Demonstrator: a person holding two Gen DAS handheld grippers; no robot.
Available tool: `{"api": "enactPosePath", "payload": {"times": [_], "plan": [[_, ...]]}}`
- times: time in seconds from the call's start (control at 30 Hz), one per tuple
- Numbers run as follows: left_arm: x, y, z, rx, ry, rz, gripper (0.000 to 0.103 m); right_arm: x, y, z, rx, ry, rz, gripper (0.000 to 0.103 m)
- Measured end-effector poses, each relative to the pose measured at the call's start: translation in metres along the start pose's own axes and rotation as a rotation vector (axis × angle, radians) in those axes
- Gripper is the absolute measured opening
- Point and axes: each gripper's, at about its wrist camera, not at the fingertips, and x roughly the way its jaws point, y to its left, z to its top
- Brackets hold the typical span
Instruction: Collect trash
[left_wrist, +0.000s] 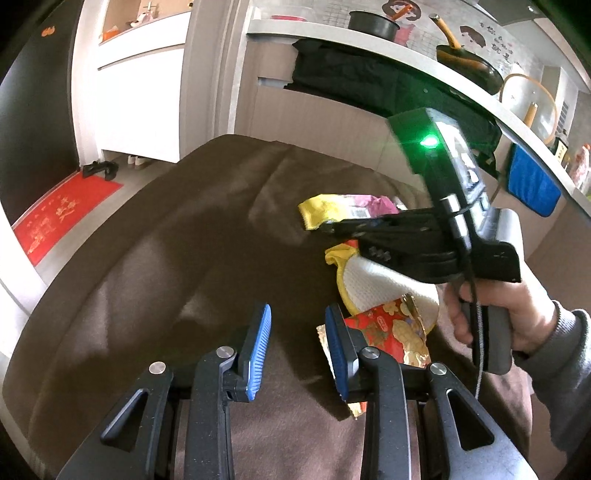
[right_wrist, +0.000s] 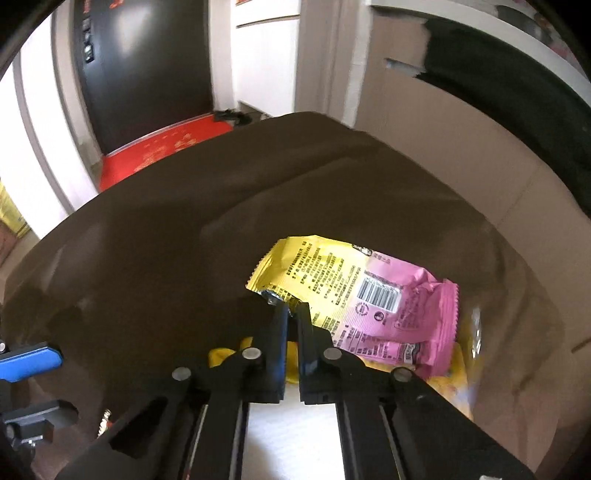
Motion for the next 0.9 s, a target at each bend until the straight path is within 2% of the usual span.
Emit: {"api": "enactPosePath", "payload": {"times": [0.2, 0.3, 0.4, 0.53, 0.57, 0.6, 0.67, 0.9], "plan": [[0.001, -0.009, 0.000, 0.019, 0.013, -0.028, 0.033, -0.042, -0.043, -0.017, 0.103, -0.055, -0.028, 0.000], [0.002, -0.019, 0.001, 0.034, 0.019, -0.049, 0.033, -0.073, -0.065, -0.036, 0.156, -0.088, -0.032, 0.000], [0.002, -0.032, 0.004, 0.056, 0.024, -0.070, 0.034, -0.096, -0.076, -0.056, 0.178, -0.110, -0.042, 0.000], [0.001, -0.045, 0.010, 0.077, 0.015, -0.091, 0.036, -0.104, -0.079, -0.066, 0.162, -0.121, -0.026, 0.003], [0.002, -0.047, 0.013, 0.084, 0.007, -0.093, 0.037, -0.103, -0.080, -0.067, 0.168, -0.112, -0.025, 0.009], [0.003, -0.049, 0.015, 0.091, 0.001, -0.090, 0.040, -0.101, -0.082, -0.069, 0.180, -0.108, -0.014, 0.023], [0.008, -0.050, 0.021, 0.109, -0.008, -0.084, 0.042, -0.098, -0.088, -0.075, 0.208, -0.110, 0.018, 0.040], [0.036, -0.047, 0.031, 0.125, 0.035, -0.086, 0.045, -0.067, -0.102, -0.097, 0.323, -0.048, 0.087, 0.038]]}}
